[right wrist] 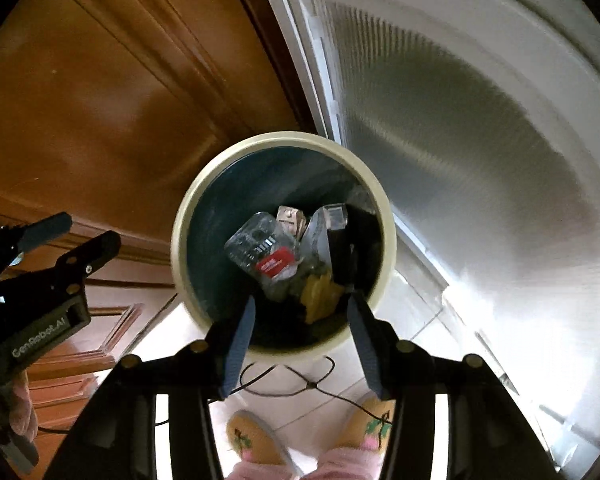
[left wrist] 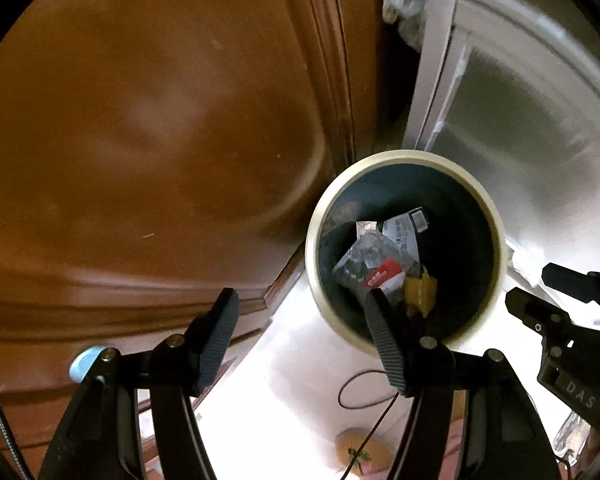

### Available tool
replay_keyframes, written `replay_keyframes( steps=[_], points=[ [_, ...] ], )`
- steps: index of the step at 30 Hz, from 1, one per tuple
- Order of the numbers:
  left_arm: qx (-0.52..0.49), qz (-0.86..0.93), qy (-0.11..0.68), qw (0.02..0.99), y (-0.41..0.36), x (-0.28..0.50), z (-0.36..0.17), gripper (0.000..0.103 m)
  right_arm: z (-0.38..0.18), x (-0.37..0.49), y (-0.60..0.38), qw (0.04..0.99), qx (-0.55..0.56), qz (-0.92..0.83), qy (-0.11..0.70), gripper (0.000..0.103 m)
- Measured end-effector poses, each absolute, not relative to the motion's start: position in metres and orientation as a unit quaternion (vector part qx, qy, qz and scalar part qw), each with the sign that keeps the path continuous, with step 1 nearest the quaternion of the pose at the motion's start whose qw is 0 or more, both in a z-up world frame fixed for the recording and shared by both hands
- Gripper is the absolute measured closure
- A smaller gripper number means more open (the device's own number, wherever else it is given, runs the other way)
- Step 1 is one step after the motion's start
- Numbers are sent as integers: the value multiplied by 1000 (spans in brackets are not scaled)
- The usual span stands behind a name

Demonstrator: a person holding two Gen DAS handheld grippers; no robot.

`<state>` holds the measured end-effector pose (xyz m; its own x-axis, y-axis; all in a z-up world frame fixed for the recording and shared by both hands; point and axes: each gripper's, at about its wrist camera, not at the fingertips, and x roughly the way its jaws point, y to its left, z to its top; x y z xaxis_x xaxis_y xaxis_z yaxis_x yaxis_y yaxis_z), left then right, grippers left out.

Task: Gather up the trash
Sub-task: 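Move both tools back up to the counter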

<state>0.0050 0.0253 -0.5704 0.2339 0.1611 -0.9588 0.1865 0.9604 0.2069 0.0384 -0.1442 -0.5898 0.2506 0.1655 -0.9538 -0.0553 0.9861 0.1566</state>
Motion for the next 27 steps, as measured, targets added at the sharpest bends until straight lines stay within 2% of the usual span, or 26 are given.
replay_keyframes(
  steps=[17, 27],
  points=[
    [105, -21, 581, 807, 21, -28, -373, 39, -403, -13, -138, 826, 75, 66, 554, 54],
    [104, -49, 539, 834, 12, -56, -237, 39, -281, -41, -133, 853, 63, 60, 514, 54]
  ],
)
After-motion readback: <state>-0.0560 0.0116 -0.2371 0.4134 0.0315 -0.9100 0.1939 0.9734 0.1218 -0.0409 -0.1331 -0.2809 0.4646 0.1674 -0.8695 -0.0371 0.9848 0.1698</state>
